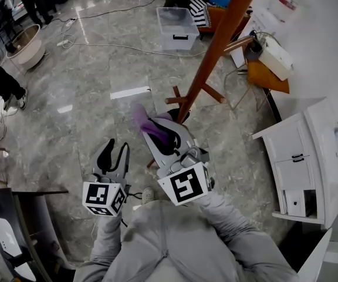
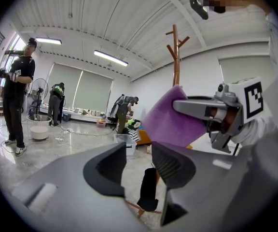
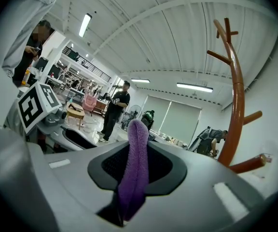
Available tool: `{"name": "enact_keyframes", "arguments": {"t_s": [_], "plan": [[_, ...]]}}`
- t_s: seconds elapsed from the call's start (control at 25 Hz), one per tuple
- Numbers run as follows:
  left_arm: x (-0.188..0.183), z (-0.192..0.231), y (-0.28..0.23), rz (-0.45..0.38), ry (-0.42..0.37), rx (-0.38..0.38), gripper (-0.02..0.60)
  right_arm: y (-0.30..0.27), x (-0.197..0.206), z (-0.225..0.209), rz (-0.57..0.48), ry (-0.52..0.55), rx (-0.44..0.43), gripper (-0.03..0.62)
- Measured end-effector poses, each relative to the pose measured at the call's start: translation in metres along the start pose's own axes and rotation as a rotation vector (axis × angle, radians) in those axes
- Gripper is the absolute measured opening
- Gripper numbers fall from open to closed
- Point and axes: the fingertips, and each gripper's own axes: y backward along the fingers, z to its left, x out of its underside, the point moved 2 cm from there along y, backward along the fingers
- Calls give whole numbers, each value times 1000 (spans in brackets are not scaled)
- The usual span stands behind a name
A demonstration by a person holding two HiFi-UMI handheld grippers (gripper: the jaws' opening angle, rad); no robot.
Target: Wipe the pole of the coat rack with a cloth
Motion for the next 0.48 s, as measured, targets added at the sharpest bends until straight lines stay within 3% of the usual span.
{"name": "enact_keyframes", "arguments": {"t_s": [0.24,0.48], "plan": [[-2,-19,-10,2,-10,40,170,31,27,-11,90,-46,45,67],[-6,-39,-22,5,-29,85,170,67,46,-38,122,-106,152,67]]}}
